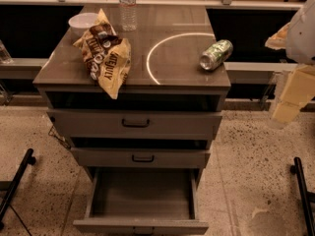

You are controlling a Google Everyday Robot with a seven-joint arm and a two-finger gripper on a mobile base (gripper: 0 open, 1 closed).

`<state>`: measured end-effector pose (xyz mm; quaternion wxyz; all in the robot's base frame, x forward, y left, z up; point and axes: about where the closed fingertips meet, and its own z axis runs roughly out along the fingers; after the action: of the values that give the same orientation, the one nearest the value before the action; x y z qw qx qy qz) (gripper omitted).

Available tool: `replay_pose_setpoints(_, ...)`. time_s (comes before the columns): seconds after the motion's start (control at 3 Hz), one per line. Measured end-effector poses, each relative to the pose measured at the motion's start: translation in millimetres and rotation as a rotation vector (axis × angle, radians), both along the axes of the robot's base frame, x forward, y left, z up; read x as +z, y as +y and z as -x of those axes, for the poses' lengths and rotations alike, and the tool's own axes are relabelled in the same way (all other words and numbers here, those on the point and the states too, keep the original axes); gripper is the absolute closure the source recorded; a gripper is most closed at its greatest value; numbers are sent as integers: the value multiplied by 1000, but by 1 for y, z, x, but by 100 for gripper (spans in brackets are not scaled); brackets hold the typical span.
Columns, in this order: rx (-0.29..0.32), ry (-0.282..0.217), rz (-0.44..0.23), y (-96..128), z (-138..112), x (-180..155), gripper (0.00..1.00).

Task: Place green can into bottom drawer

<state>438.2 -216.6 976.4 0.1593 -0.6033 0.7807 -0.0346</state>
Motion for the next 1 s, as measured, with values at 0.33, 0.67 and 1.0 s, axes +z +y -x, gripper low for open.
replay_pose_setpoints(0.33, 0, 0, 0, 0, 0, 0, 0)
replay_pose_setpoints(0.67, 4, -33, 48, -11, -13, 1, 0)
replay_pose_setpoints(1.0, 54, -151, 188, -32, -58, 7, 0)
